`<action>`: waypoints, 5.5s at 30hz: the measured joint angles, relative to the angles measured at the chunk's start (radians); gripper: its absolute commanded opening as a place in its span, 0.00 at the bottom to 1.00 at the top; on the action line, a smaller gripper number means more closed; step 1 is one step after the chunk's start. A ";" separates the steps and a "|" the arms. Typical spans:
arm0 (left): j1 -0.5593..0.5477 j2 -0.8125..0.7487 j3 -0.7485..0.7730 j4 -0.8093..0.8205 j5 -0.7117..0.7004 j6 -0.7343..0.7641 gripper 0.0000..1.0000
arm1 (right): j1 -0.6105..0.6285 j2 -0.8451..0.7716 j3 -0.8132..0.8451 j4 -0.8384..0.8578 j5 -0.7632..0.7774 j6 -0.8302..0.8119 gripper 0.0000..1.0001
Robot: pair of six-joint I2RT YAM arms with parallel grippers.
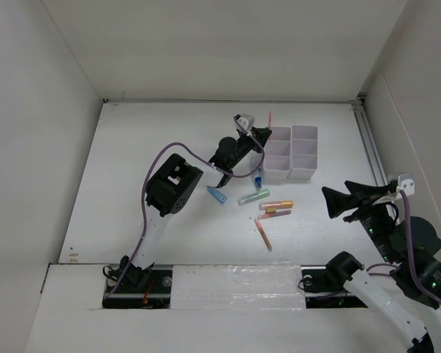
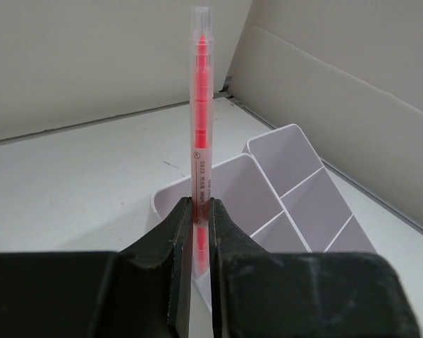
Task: Sort the stationery into containers
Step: Place the pen in the storage box, then pick up the pen from the center of the board.
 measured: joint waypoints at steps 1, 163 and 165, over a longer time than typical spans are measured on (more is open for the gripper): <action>0.000 0.000 -0.002 -0.002 -0.002 0.000 0.05 | 0.000 -0.001 0.000 -0.001 0.000 0.000 0.80; -0.011 -1.646 -0.408 -1.921 -0.785 -0.436 1.00 | 0.256 0.867 -0.117 0.486 -0.158 0.036 0.00; -0.006 -1.651 -0.412 -1.912 -0.778 -0.433 1.00 | 0.146 0.836 -0.096 0.557 -0.244 -0.051 0.00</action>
